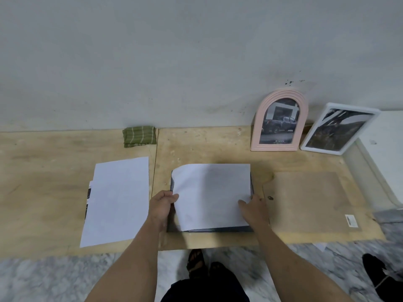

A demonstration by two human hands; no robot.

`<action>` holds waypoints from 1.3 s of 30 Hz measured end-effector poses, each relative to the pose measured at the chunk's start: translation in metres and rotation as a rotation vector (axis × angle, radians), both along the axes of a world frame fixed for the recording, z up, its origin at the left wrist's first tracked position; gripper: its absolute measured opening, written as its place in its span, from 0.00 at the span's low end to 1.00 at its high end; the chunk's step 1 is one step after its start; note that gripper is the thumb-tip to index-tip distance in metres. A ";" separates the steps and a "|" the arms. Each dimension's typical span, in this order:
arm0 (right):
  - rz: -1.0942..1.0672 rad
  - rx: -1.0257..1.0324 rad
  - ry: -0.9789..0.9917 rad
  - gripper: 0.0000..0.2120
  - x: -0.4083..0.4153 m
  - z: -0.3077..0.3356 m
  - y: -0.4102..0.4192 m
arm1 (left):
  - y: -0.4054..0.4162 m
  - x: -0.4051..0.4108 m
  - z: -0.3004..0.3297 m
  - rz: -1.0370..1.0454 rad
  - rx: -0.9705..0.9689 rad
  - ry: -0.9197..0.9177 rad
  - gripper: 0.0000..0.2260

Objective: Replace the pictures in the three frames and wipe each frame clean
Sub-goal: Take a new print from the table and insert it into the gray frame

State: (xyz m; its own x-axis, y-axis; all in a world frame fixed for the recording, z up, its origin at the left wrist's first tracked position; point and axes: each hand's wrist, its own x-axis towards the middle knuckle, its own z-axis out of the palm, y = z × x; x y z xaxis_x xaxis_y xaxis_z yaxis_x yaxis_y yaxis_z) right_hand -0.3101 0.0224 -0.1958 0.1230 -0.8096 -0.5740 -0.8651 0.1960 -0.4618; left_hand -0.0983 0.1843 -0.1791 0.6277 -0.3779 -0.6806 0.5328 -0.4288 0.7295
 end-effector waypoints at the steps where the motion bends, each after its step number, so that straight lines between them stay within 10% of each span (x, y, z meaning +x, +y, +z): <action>1: -0.025 0.021 -0.049 0.24 -0.001 0.002 -0.001 | 0.004 0.001 0.002 0.010 -0.016 0.025 0.03; 5: -0.151 0.119 -0.274 0.09 -0.007 0.018 -0.004 | 0.021 0.002 0.006 0.065 -0.031 0.075 0.03; 18: 0.206 0.017 -0.364 0.07 0.056 0.070 -0.013 | 0.104 0.014 0.042 0.379 -0.017 0.020 0.15; 39: 1.002 -0.187 -0.212 0.13 0.534 0.034 0.201 | 0.338 0.236 -0.025 0.882 0.227 0.055 0.06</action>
State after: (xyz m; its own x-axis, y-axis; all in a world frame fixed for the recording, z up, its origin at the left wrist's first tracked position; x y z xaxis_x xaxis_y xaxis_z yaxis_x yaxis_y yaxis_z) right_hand 0.2237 0.2234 -0.1621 0.8719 -0.3542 -0.3381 -0.4893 -0.6579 -0.5725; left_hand 0.1374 0.5226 -0.2038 0.5899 0.3708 -0.7173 0.7671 0.0203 0.6412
